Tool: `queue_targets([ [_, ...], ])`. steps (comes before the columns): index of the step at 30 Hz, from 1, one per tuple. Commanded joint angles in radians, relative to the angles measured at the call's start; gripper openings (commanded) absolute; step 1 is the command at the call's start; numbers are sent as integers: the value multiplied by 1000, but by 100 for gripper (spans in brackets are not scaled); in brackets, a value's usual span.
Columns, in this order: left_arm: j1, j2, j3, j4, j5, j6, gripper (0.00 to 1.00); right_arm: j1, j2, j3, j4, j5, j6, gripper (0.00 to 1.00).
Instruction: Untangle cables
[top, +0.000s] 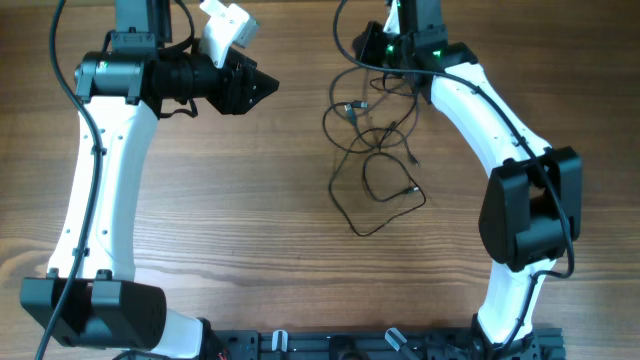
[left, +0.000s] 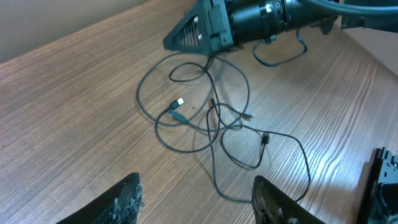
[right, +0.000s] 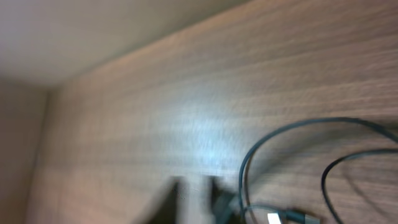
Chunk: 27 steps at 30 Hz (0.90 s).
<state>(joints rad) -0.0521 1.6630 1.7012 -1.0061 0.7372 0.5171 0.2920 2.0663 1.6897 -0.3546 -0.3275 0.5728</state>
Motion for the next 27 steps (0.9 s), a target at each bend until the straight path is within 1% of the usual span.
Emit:
queue_targets([
  [1, 5, -28, 13, -1, 5, -9, 58, 11, 5, 15, -60, -71, -76, 68],
  [2, 5, -28, 13, -2, 5, -9, 58, 11, 5, 15, -91, -56, -66, 78],
  [3, 5, -28, 13, -2, 5, -9, 59, 11, 5, 15, -127, -26, -58, 92],
  [4, 5, -28, 13, -3, 5, -9, 59, 11, 4, 15, -159, 8, -47, 93],
  [8, 5, -28, 13, -2, 5, -9, 59, 11, 4, 15, -324, 249, -47, 94],
  [11, 5, -28, 13, -2, 5, -9, 58, 11, 4, 15, -401, 374, -47, 95],
  [14, 5, -28, 13, -2, 5, -9, 58, 11, 4, 15, -474, 500, 8, 95],
  [21, 5, -28, 13, -3, 5, -9, 58, 10, 5, 11, -583, 570, 117, 96],
  [25, 5, -29, 13, -2, 6, -9, 59, 10, 5, 2, -596, 570, 117, 96],
  [27, 5, -29, 13, -2, 6, -9, 58, 10, 6, 0, -615, 570, 145, 97],
])
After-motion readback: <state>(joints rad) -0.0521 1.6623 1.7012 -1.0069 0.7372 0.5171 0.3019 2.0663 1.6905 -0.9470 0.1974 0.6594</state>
